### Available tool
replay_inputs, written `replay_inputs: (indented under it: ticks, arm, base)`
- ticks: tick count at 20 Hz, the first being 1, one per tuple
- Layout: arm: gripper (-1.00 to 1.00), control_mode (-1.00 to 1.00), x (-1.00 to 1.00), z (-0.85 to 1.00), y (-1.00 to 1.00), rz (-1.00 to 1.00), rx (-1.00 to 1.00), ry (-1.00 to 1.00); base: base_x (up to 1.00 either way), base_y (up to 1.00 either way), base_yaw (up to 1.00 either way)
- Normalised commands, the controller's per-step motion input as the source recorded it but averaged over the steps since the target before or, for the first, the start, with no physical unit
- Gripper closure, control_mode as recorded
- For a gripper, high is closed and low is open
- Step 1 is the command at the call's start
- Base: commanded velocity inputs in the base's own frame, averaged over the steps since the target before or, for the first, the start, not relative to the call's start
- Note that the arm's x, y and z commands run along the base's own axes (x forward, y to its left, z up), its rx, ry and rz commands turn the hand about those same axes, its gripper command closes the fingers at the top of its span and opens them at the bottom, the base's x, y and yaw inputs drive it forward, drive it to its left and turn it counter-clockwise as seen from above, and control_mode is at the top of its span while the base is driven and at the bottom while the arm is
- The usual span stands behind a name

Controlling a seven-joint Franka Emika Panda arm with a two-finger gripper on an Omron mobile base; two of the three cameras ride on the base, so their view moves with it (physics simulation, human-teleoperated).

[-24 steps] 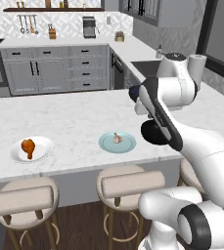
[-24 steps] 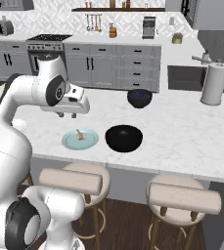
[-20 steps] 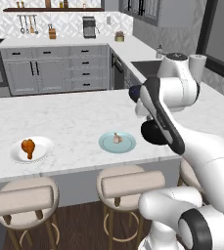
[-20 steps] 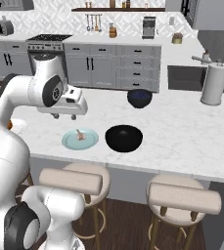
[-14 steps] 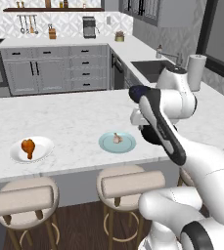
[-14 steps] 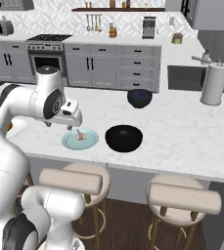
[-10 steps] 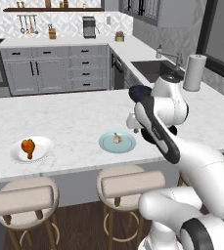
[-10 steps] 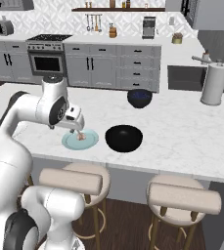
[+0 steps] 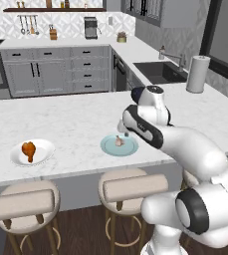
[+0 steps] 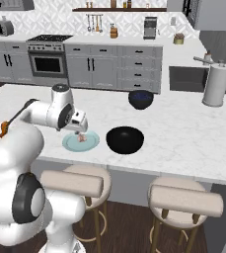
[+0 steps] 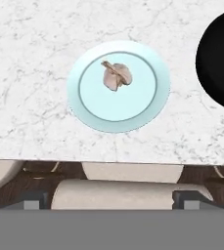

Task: Pick the chicken drumstick and garlic from their plates and place them in the bowl. Then put the bowl in the fridge.

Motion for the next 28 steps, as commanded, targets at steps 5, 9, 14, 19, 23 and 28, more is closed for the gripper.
replay_inputs:
  ticks: [5, 9, 14, 19, 23, 28]
  arm:
    - [-1.00, -1.00, 0.75, -0.37, 0.18, 0.00, 0.00, 0.02]
    - [-1.00, -1.00, 0.69, -0.56, 0.21, 0.00, 0.00, 0.05]
    - [-1.00, -1.00, 0.14, -0.39, 0.00, 0.00, -0.05, 0.01]
    - [-1.00, -1.00, 0.06, -0.42, -0.03, 0.00, -0.08, 0.01]
    - [-1.00, -1.00, 0.26, -0.37, -0.03, 0.00, -0.01, -0.03]
    - [-1.00, -1.00, 0.50, -0.17, 0.00, 0.00, 0.00, -0.05]
  base:
    - [0.00, 0.00, 0.00]
    - [0.00, 0.00, 0.00]
    - [0.00, 0.00, 0.00]
    - [0.00, 0.00, 0.00]
    - [0.00, 0.00, 0.00]
    - [0.00, 0.00, 0.00]
